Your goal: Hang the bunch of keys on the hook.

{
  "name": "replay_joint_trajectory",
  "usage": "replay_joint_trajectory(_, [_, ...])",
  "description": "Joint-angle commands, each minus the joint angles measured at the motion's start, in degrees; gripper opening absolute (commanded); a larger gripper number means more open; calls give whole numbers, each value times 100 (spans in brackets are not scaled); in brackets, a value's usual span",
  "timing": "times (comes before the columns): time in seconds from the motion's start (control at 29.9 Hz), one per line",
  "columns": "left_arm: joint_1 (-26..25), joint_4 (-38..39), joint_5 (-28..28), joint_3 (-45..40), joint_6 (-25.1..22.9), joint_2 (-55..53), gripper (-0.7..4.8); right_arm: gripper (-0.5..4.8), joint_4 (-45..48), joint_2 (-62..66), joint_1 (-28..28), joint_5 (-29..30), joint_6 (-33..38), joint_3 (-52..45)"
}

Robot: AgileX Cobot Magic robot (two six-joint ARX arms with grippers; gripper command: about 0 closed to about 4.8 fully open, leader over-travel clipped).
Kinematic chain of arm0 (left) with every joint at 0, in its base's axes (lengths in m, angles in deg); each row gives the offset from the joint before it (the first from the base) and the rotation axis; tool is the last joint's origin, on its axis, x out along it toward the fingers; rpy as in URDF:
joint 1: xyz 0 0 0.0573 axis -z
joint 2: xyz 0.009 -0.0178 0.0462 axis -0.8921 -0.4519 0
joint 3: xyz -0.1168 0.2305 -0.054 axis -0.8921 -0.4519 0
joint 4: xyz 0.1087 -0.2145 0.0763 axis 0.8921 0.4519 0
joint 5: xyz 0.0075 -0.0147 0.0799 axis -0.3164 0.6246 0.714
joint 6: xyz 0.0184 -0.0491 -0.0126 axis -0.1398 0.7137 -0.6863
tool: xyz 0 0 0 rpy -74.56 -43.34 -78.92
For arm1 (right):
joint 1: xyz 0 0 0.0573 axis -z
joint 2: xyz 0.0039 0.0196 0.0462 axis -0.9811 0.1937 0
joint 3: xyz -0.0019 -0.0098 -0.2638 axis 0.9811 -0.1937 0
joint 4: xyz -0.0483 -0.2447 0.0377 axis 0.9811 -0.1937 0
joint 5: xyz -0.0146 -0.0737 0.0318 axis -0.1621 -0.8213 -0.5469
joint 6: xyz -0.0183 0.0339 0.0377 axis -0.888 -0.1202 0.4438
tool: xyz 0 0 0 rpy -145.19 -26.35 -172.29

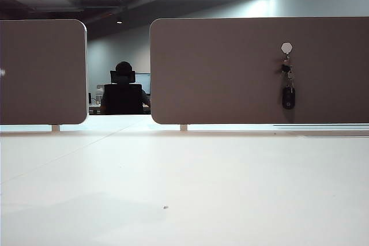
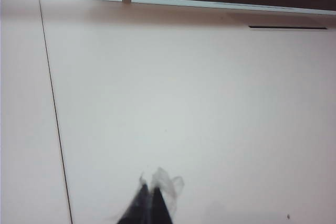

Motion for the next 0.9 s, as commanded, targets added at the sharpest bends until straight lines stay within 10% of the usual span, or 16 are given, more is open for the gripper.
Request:
replay_joint_trajectory(0.03, [-4,-83,-199,-155,326,-4,-6,-5,293,-28,0,-9,37,-184])
replay_joint_trajectory(0.9, [-7,-260,116,-511,332,-4,-5,-5,824,-448,0,22,39,-1458])
